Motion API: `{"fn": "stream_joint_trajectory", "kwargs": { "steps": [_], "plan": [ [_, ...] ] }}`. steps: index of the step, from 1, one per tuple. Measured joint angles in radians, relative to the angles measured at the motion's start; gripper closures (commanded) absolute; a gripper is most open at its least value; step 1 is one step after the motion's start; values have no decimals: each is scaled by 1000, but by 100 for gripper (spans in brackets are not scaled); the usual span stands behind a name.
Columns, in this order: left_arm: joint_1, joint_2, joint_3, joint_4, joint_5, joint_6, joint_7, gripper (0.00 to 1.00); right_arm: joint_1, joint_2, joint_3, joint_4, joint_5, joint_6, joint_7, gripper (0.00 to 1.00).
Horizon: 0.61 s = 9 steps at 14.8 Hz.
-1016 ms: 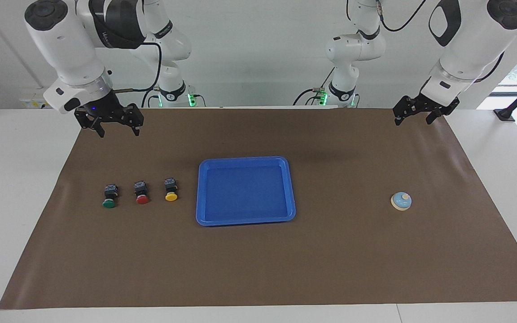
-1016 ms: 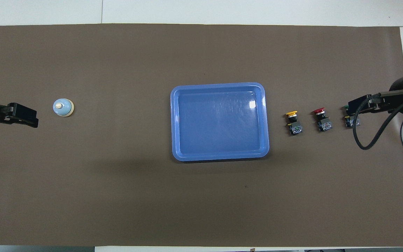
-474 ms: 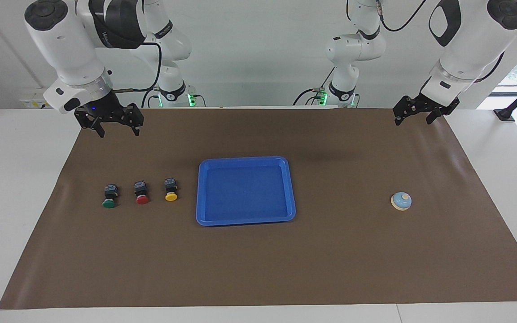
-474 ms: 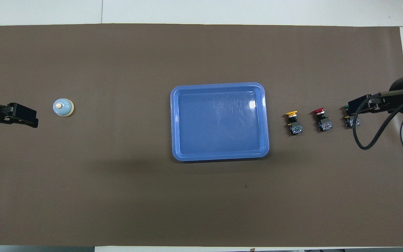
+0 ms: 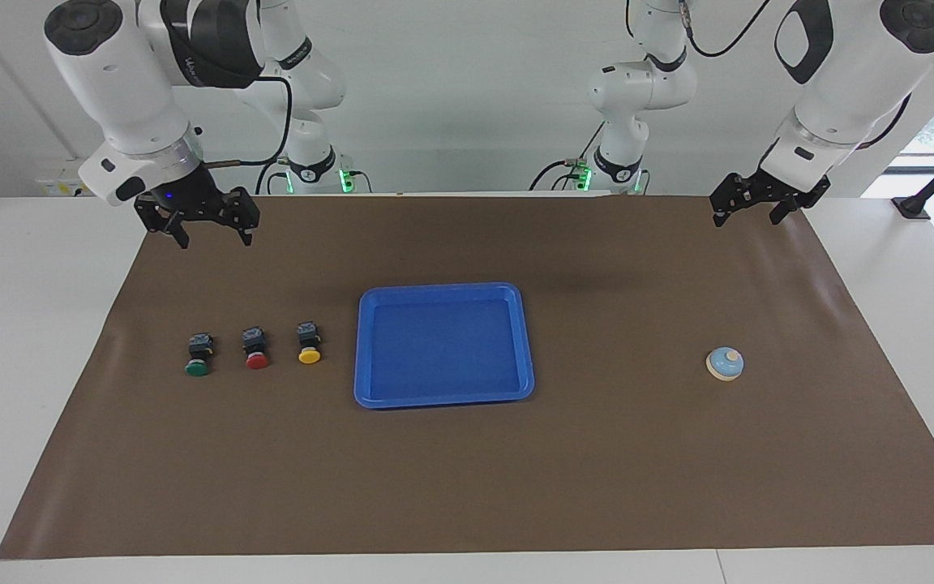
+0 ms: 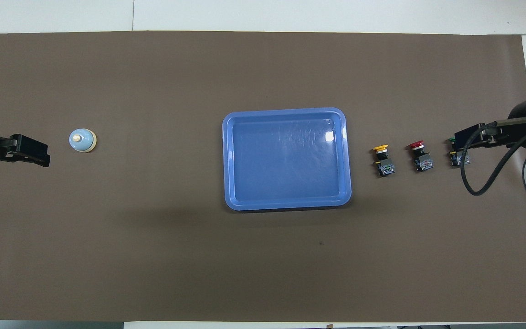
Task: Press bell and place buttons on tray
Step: 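Lift the left gripper off the bell and hold still, then grasp the yellow-capped button with the right gripper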
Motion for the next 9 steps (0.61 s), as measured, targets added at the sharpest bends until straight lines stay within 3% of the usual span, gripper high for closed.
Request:
{"fn": "stream_joint_trajectory", "kwargs": {
  "steps": [6, 9],
  "plan": [
    [0, 0, 0, 0, 0, 0, 0, 0, 14, 0, 7, 0, 0, 12, 0, 0],
    [0, 0, 0, 0, 0, 0, 0, 0, 19, 1, 15, -27, 2, 101, -3, 0]
  ]
}}
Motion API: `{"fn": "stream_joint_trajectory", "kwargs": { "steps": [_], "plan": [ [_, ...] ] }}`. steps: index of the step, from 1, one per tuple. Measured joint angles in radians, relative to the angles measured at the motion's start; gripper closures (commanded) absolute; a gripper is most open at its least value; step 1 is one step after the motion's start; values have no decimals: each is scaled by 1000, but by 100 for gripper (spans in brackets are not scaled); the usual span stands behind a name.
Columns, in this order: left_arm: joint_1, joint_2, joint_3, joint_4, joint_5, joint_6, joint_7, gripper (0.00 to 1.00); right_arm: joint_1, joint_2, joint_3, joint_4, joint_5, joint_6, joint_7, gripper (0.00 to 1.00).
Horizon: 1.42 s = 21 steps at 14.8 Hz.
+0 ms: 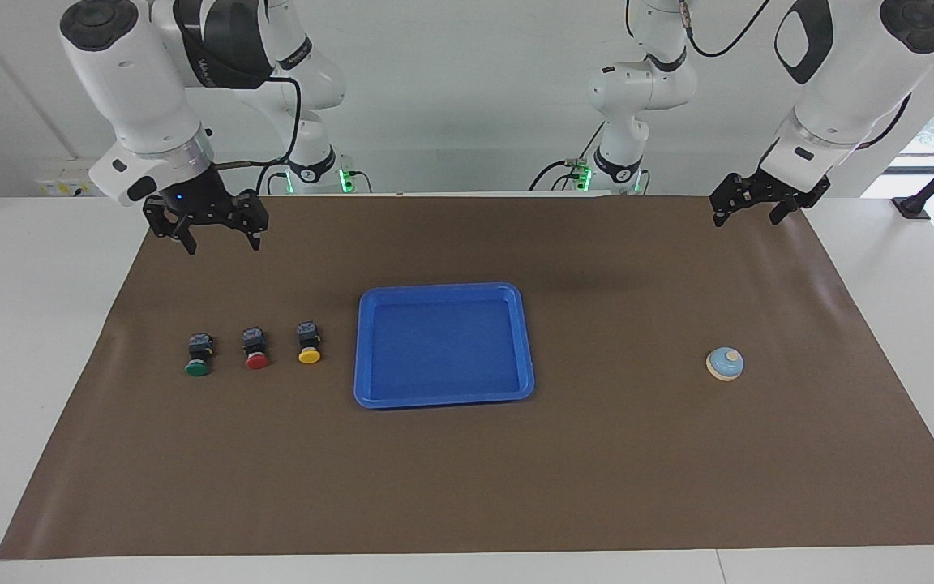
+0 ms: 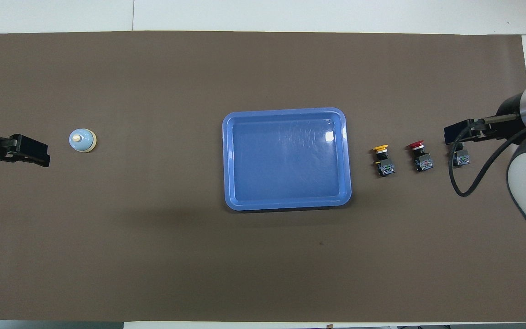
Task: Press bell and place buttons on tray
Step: 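Grasp the yellow-capped button with the right gripper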
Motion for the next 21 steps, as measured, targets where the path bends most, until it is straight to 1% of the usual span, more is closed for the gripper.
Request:
{"fn": "stream_joint_trajectory", "kwargs": {
  "steps": [2, 4, 8, 9, 11, 15, 18, 19, 20, 21],
  "plan": [
    [0, 0, 0, 0, 0, 0, 0, 0, 18, 13, 9, -41, 1, 78, 2, 0],
    [0, 0, 0, 0, 0, 0, 0, 0, 33, 54, 12, -96, 1, 163, 29, 0],
    [0, 0, 0, 0, 0, 0, 0, 0, 32, 139, 10, -271, 1, 479, 37, 0],
    [0, 0, 0, 0, 0, 0, 0, 0, 32, 148, 9, -308, 1, 530, 37, 0],
    [0, 0, 0, 0, 0, 0, 0, 0, 35, 150, 10, -356, 1, 567, 37, 0],
    [0, 0, 0, 0, 0, 0, 0, 0, 49, 150, 12, -405, 1, 572, 22, 0],
    [0, 0, 0, 0, 0, 0, 0, 0, 49, 154, 12, -472, 1, 646, 4, 0],
    [0, 0, 0, 0, 0, 0, 0, 0, 50, 156, 12, -487, 1, 656, 1, 3],
    [0, 0, 0, 0, 0, 0, 0, 0, 51, 156, 12, -495, 1, 662, -1, 9],
    [0, 0, 0, 0, 0, 0, 0, 0, 51, 156, 13, -498, 1, 664, -8, 12]
  ]
}}
